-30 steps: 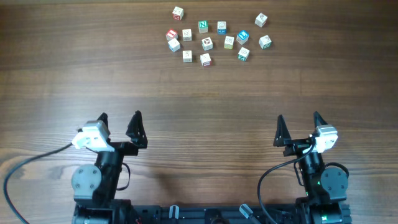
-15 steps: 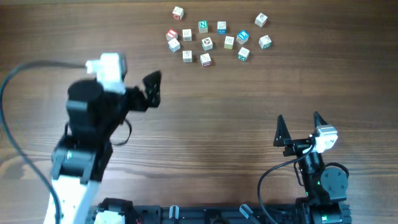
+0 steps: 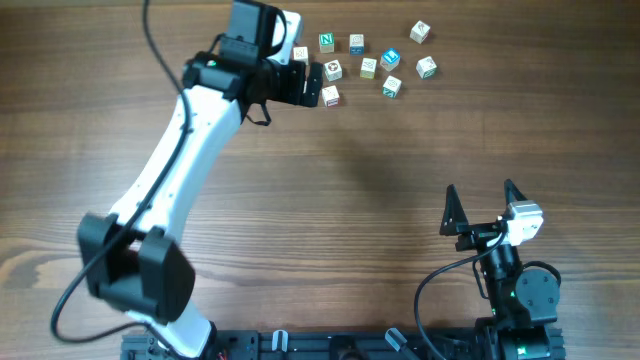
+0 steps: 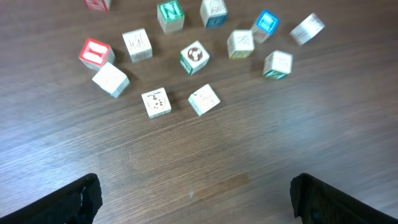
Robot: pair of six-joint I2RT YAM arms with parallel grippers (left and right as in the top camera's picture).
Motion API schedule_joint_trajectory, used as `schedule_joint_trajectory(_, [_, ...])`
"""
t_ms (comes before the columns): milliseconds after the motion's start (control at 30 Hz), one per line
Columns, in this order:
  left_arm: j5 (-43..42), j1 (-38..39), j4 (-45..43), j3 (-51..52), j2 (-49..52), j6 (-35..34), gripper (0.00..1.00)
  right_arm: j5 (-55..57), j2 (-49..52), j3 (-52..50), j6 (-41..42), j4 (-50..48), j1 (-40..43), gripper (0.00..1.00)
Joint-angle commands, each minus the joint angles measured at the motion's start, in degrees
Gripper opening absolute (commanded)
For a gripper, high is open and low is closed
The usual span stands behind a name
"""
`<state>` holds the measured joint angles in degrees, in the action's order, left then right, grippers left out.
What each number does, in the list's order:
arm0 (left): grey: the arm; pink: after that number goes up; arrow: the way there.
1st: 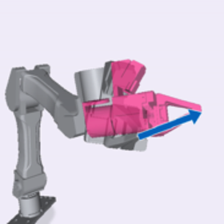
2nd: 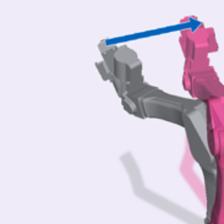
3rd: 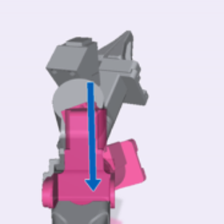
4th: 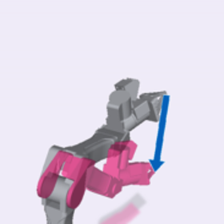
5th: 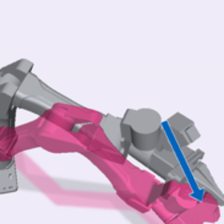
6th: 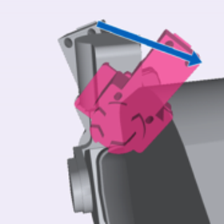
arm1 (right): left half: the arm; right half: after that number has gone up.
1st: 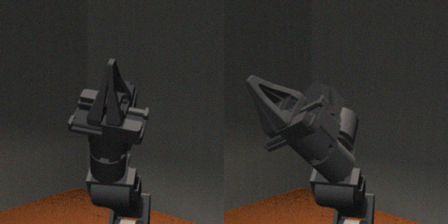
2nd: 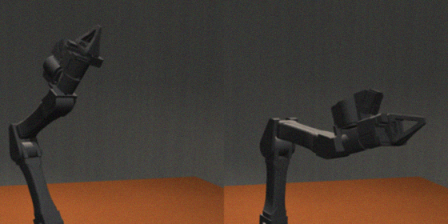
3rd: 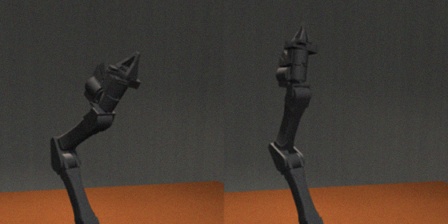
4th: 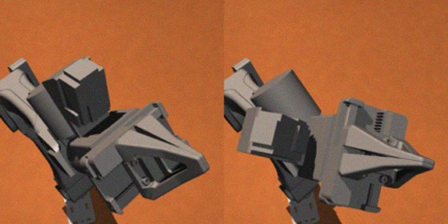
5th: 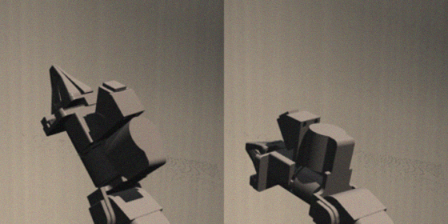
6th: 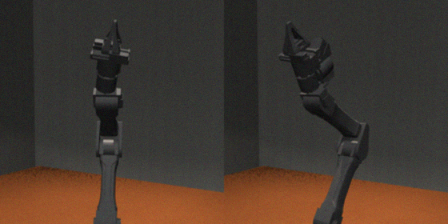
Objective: Form a tower
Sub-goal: 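Reach the left gripper into the block cluster and grasp a picture block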
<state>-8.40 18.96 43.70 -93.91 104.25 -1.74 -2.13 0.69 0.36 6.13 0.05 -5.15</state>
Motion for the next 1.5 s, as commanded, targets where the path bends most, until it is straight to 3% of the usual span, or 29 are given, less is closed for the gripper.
schedule_joint_trajectory(0, [-0.26,0.33,-1.92,-0.72,3.28,1.29,1.0,-0.74,-0.26,-0.07,-0.11,-0.13,0.2,1.0])
schedule_joint_trajectory(300, [-2.47,0.52,-4.5,-0.7,8.66,0.96,1.0,-0.72,-0.26,-0.07,-0.11,-0.13,0.2,1.0])
schedule_joint_trajectory(400, [0.39,0.52,-11.13,-0.7,12.41,-4.2,1.0,-0.72,-0.26,-0.07,-0.11,-0.11,0.2,1.0])
schedule_joint_trajectory(500, [8.74,0.42,-19.19,-0.7,17.22,-11.67,0.97,-0.72,-0.26,-0.07,-0.11,-0.13,0.2,1.0])
schedule_joint_trajectory(667, [9.6,0.37,-25.57,-0.7,24.0,-20.81,0.9,-0.74,-0.26,-0.07,-0.11,-0.13,0.2,1.0])
schedule_joint_trajectory(767, [9.6,0.37,-25.97,-0.7,27.02,-22.8,0.86,-0.72,-0.26,-0.07,-0.11,-0.13,0.2,1.0])
schedule_joint_trajectory(1133, [10.58,0.37,-23.78,-0.72,24.92,-22.71,0.26,-0.74,-0.26,-0.07,-0.11,-0.13,0.2,1.0])
schedule_joint_trajectory(1367, [11.28,1.11,-13.42,-0.72,6.01,-22.56,0.15,-0.74,-0.26,-0.07,-0.11,-0.13,0.2,1.0])
schedule_joint_trajectory(1467, [11.3,3.87,-6.38,-0.72,-2.05,-22.58,0.16,-0.72,-0.26,-0.07,-0.11,-0.11,0.2,1.0])
